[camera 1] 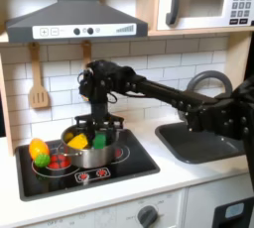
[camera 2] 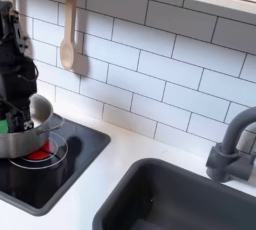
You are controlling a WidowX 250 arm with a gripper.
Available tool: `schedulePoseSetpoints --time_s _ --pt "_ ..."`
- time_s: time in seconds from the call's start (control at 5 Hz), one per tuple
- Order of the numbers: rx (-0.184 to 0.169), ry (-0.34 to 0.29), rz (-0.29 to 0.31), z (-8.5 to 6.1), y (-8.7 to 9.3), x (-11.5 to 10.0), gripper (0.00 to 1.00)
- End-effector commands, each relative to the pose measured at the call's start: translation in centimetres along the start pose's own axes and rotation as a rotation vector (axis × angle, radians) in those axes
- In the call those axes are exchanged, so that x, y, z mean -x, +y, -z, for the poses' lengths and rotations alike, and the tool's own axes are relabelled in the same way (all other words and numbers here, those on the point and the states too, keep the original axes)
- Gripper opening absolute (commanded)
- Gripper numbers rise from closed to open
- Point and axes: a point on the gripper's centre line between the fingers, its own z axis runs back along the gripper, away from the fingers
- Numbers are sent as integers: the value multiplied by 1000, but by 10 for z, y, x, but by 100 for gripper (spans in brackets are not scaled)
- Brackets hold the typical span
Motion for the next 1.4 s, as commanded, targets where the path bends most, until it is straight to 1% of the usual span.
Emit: schedulePoseSetpoints --time_s 0.0,0.2,0.4,0.6,0.8,1.0,1.2 --pt "-51 -35 3 -39 -16 -6 0" --pt "-73 -14 -57 -52 -33 -2 0" --pt "-90 -24 -76 -63 -56 -5 0" --pt "-69 16 -162 -56 -80 -4 0" --pt "-57 19 -210 -53 -104 -6 0" --pt "-40 24 -305 -46 -121 -2 0" --pt "-41 49 -379 -33 -137 1 0"
